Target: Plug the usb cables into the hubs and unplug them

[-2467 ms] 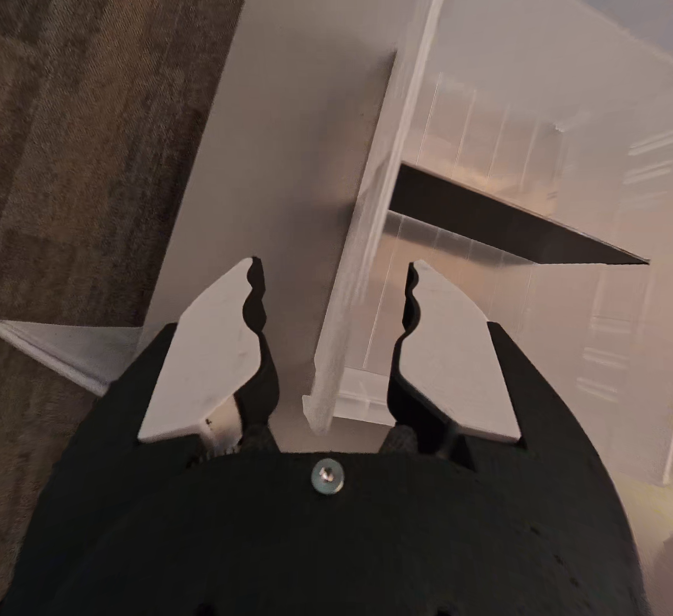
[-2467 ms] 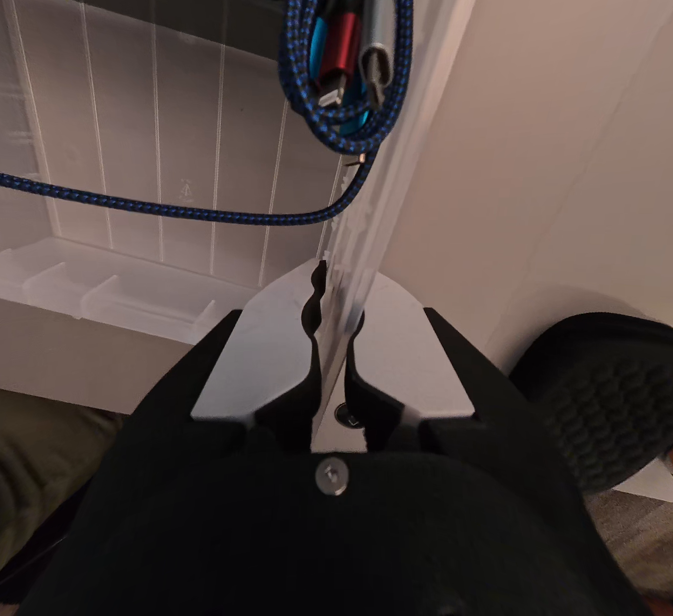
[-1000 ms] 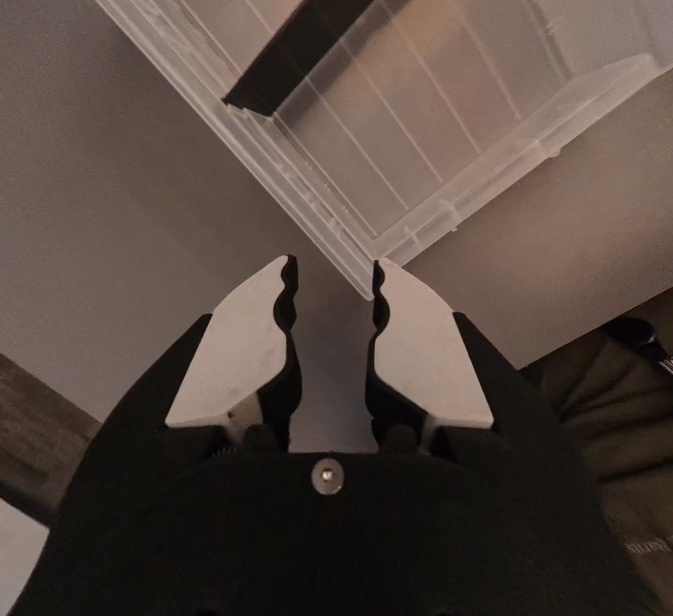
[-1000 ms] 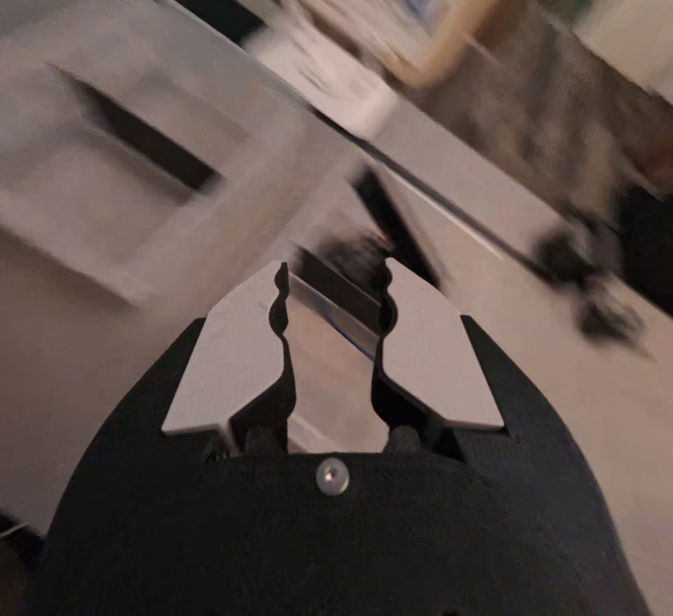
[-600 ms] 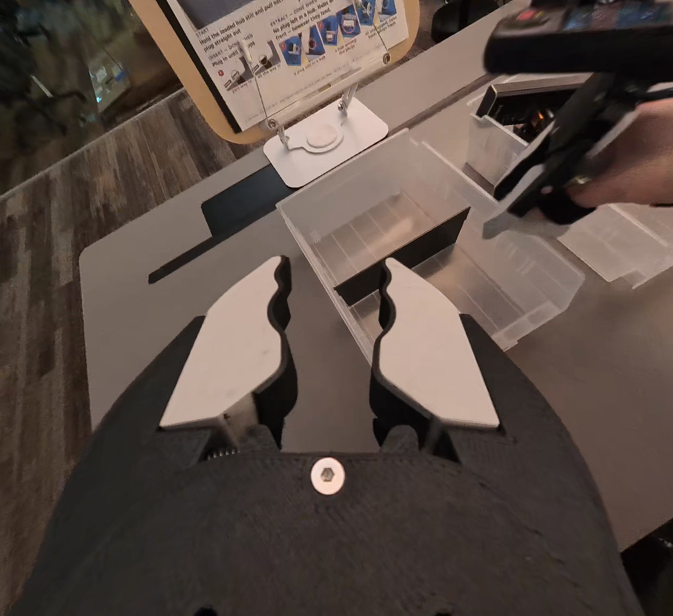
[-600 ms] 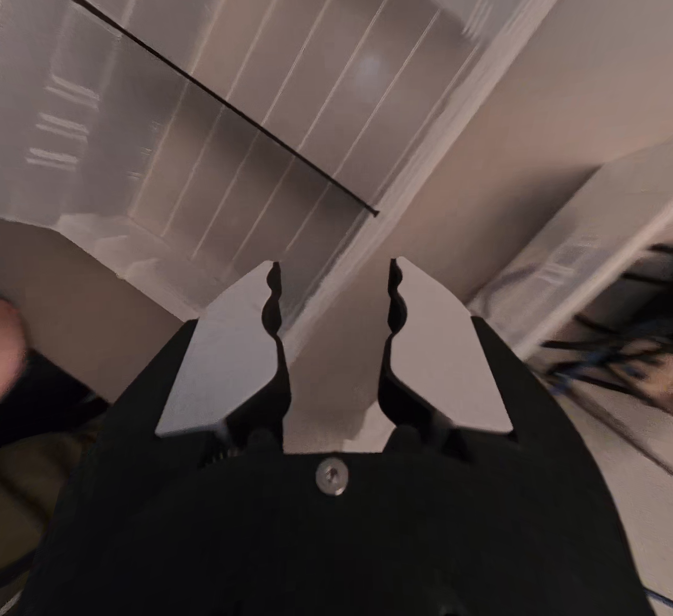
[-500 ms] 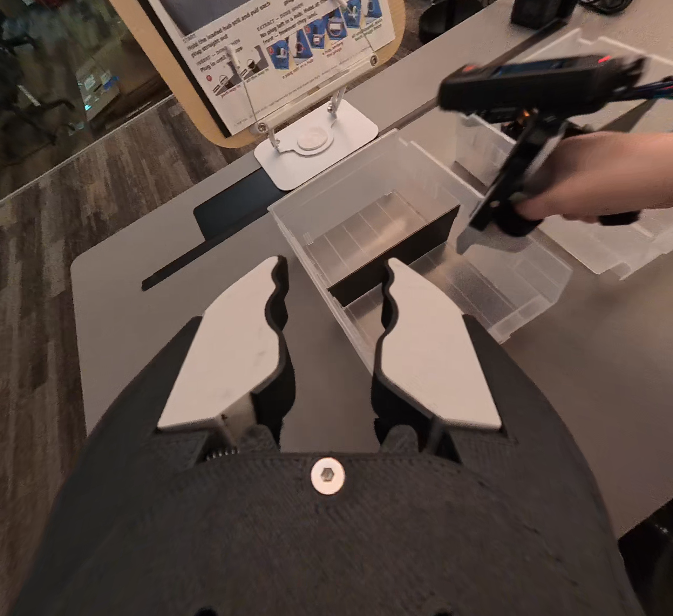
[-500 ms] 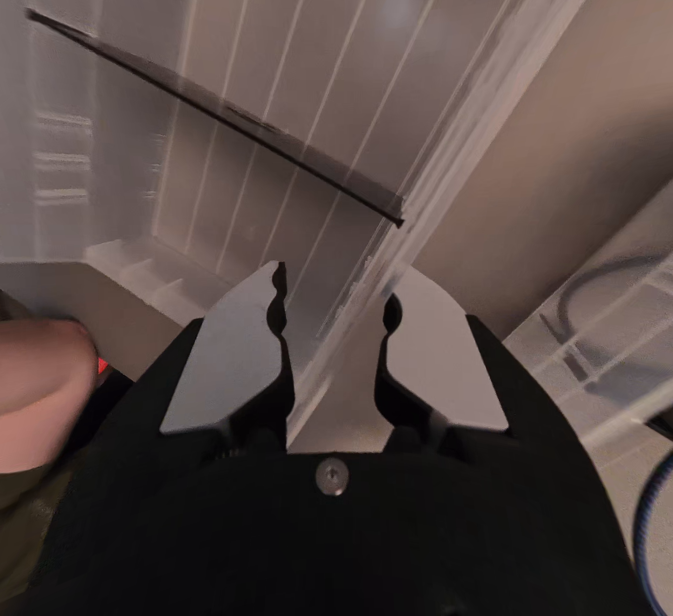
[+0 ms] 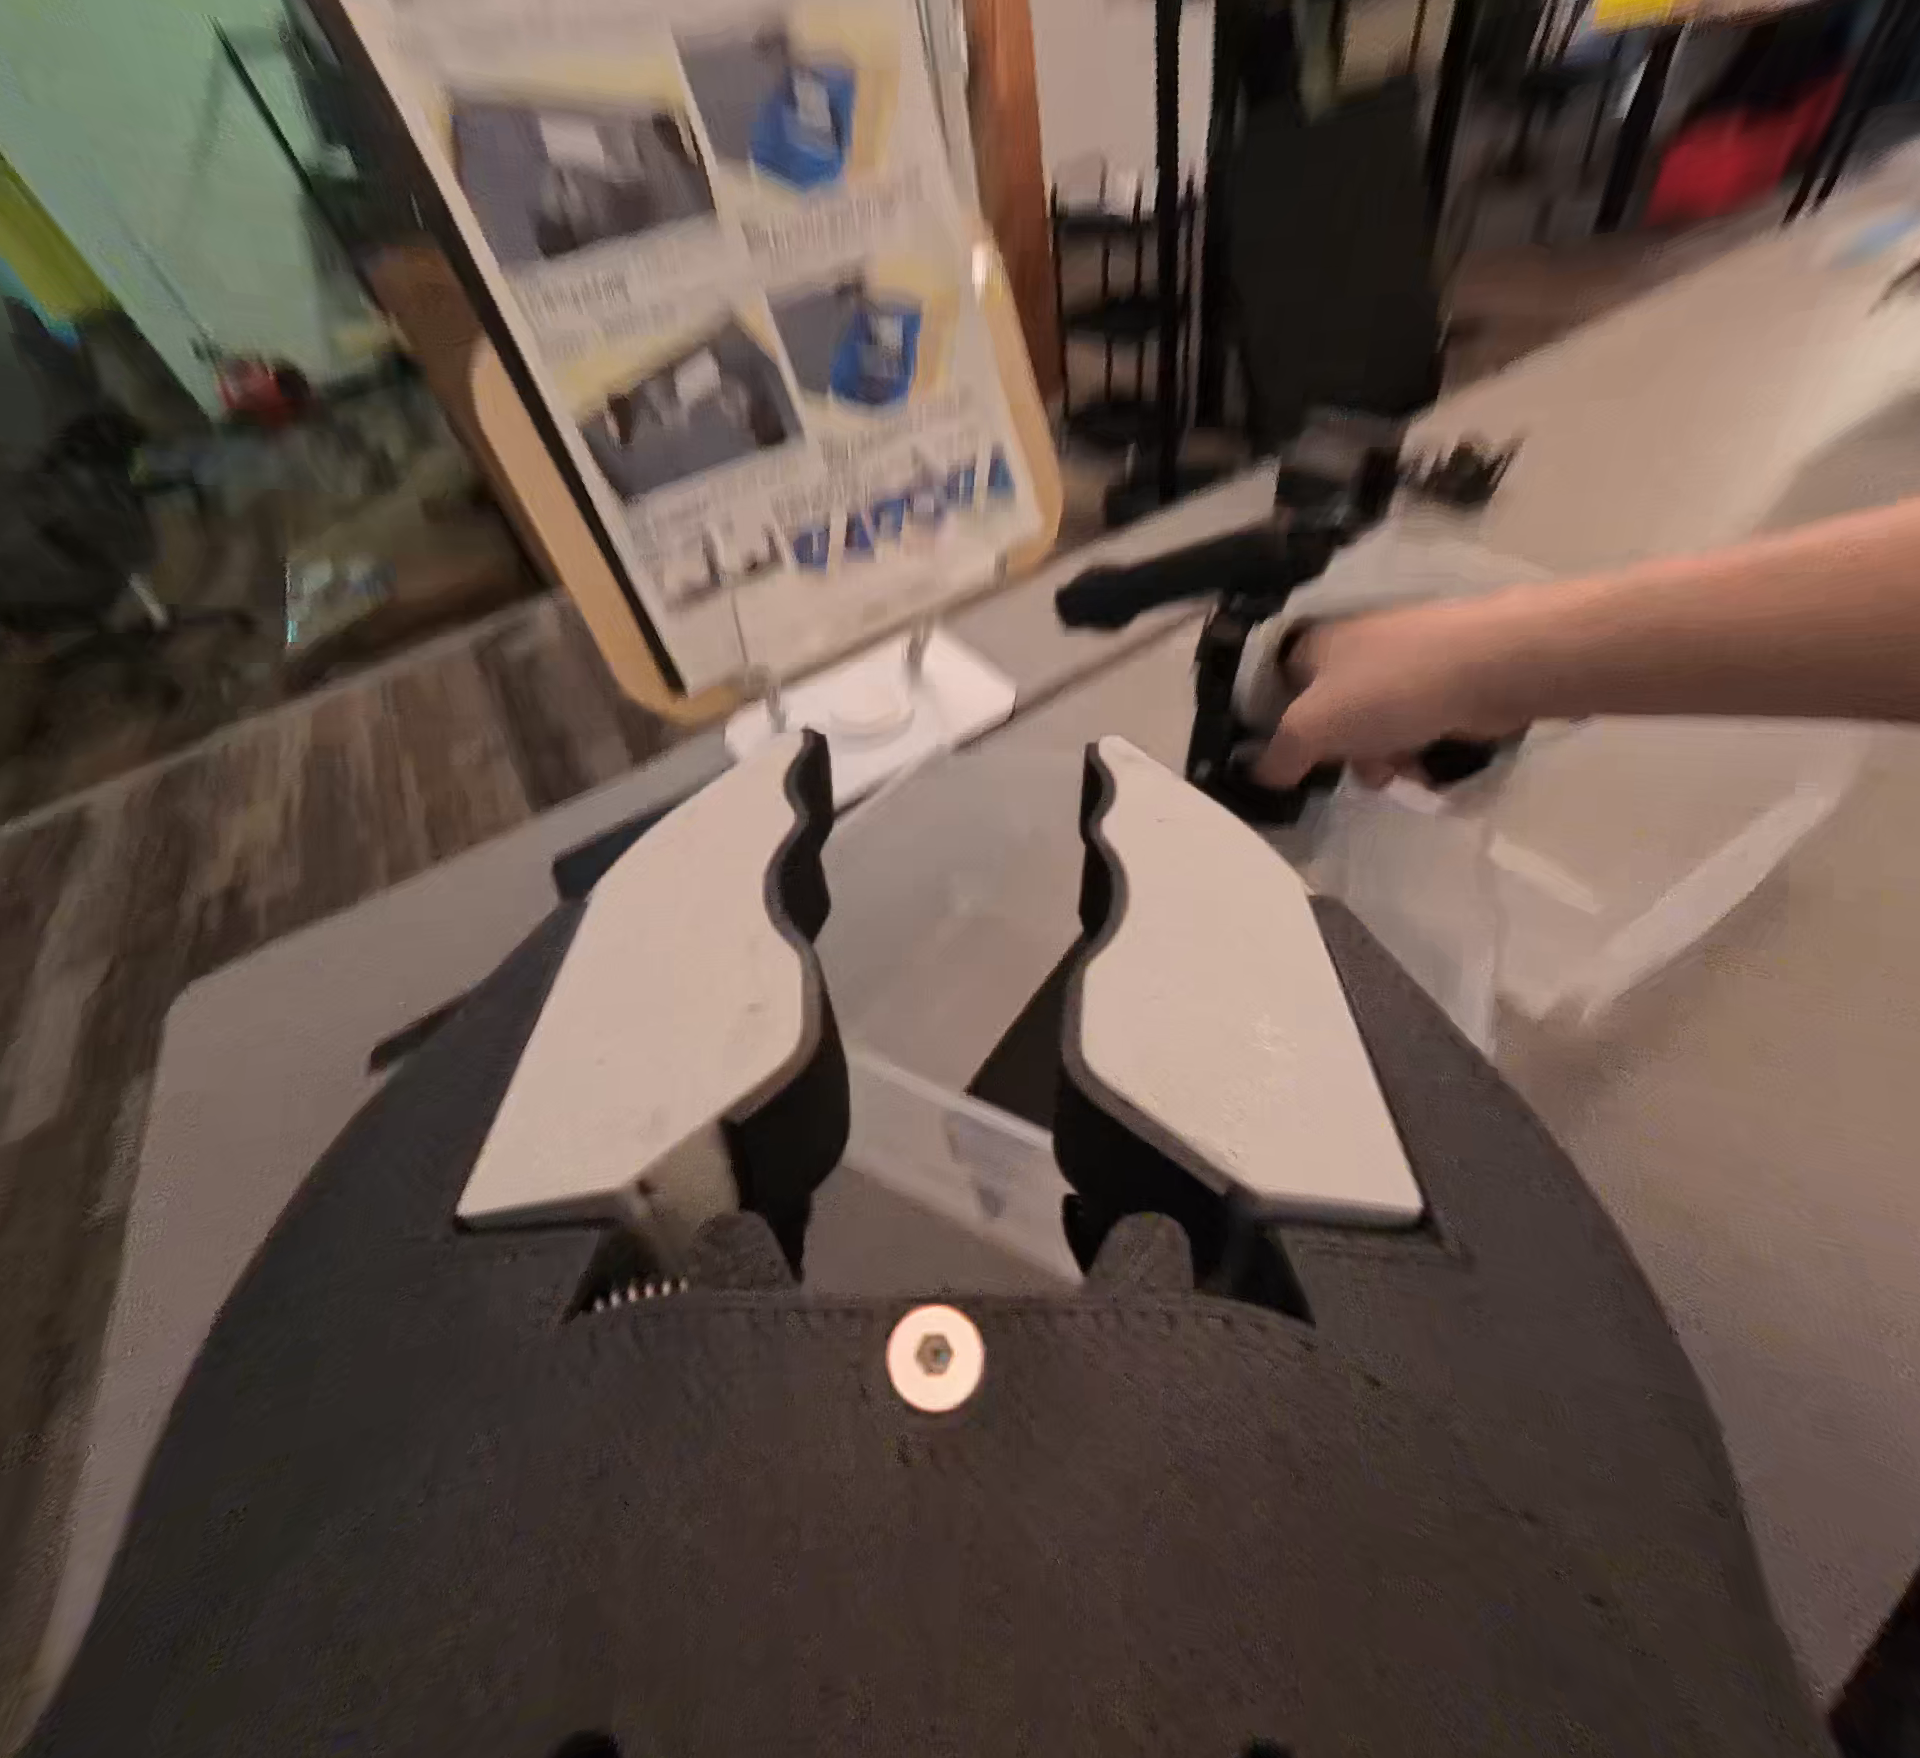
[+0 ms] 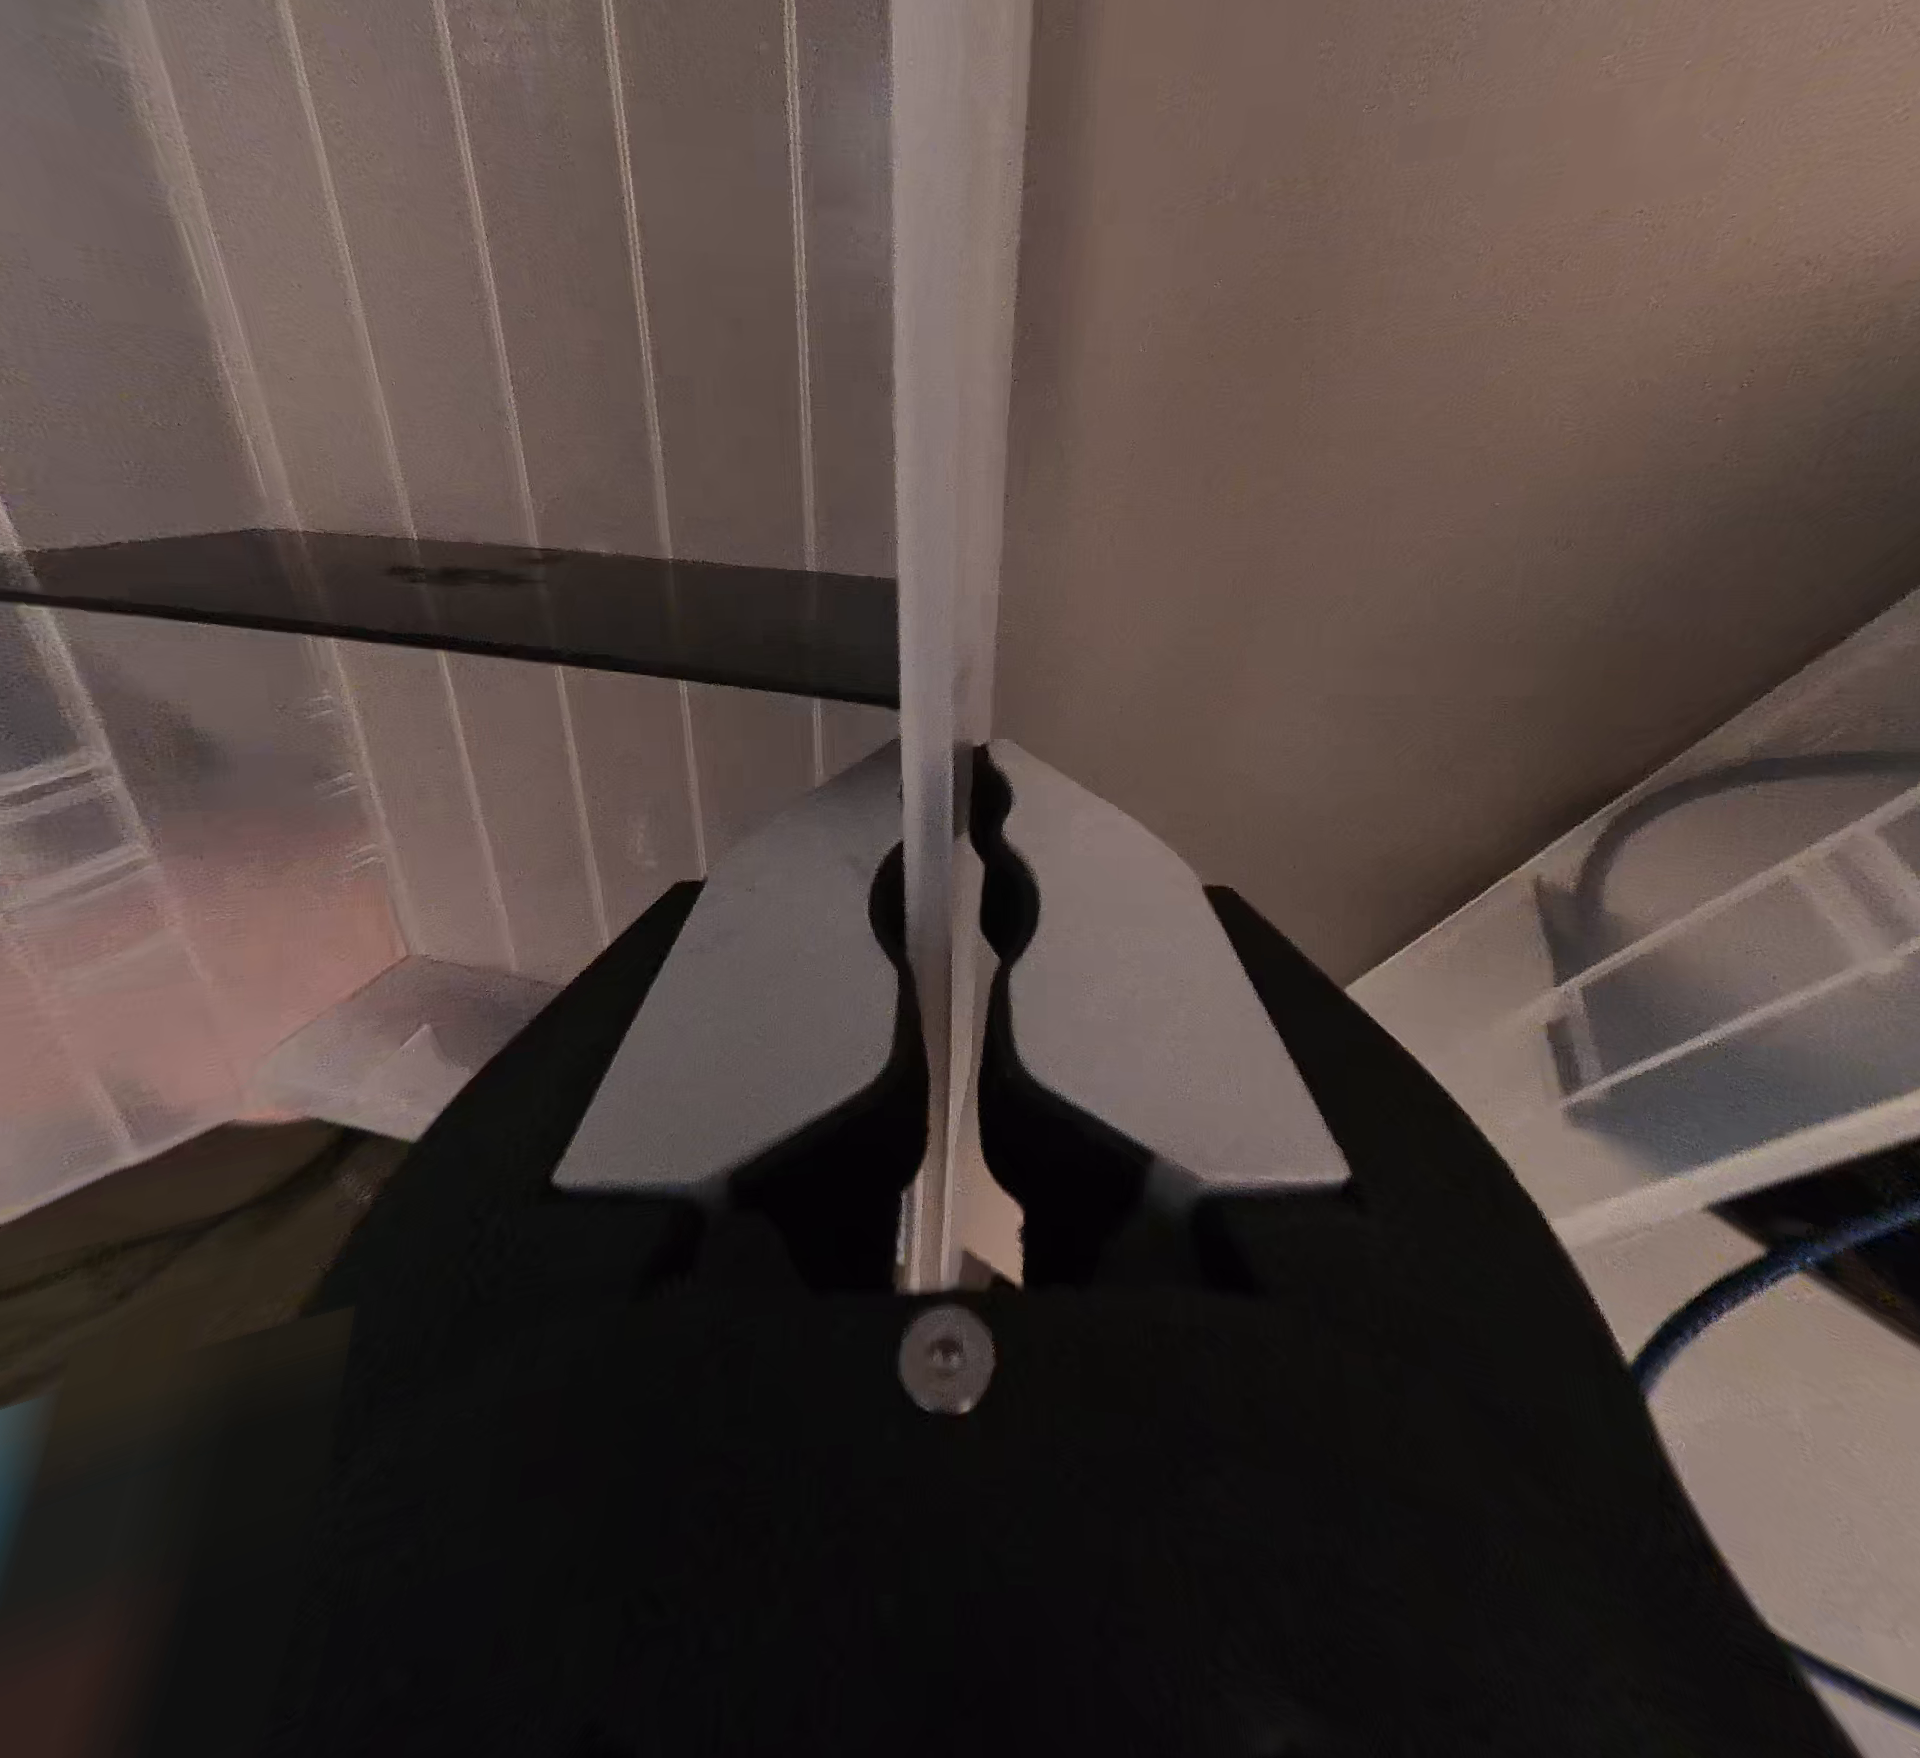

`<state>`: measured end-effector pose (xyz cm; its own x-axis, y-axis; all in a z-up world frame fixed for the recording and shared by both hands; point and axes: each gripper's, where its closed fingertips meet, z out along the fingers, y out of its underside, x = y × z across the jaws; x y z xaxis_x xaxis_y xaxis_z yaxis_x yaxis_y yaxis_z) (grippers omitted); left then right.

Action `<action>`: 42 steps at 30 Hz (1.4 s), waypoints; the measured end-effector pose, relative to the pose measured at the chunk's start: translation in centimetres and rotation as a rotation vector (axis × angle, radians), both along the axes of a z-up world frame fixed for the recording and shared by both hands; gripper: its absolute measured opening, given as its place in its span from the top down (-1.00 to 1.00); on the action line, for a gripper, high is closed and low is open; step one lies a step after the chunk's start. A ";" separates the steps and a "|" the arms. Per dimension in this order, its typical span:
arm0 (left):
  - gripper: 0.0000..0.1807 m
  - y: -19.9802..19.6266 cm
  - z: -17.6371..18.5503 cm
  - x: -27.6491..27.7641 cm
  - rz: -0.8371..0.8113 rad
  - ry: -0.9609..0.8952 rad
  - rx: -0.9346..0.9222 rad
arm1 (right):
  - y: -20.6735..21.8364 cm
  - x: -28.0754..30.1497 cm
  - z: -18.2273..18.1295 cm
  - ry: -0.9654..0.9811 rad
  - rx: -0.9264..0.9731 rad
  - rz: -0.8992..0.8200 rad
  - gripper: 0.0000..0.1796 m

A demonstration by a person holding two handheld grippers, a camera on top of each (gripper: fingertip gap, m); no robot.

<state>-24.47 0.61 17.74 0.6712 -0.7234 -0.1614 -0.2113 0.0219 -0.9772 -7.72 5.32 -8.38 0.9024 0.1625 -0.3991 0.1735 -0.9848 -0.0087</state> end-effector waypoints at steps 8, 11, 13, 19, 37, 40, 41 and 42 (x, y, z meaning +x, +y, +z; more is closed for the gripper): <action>0.41 -5.4 3.4 0.8 -0.252 -0.254 0.025 | 0.2 8.8 13.8 0.033 0.234 -0.008 0.94; 0.33 -5.4 0.8 4.8 -0.394 -0.184 -0.130 | -2.1 18.6 18.0 0.010 0.304 -0.128 0.94; 0.25 -4.7 -2.1 8.0 -0.449 -0.094 -0.238 | -4.5 26.0 19.5 -0.024 0.339 -0.248 0.94; 0.44 -6.2 -11.8 20.0 -0.740 -0.016 -0.756 | -13.9 43.6 16.0 -0.118 0.394 -0.591 0.94; 0.40 -3.8 -27.3 27.7 -0.347 0.803 -1.033 | -20.1 54.7 -4.0 -0.172 0.141 -0.692 0.93; 0.56 -4.8 -27.8 27.2 -0.356 0.873 -1.184 | -19.4 54.2 -4.1 -0.112 0.102 -0.701 0.88; 0.60 -5.0 -27.9 26.9 -0.361 0.892 -1.229 | -19.5 54.1 -4.1 -0.107 0.088 -0.689 0.87; 0.63 -5.0 -27.9 26.6 -0.360 0.909 -1.270 | -19.8 53.8 -4.0 -0.093 0.070 -0.677 0.84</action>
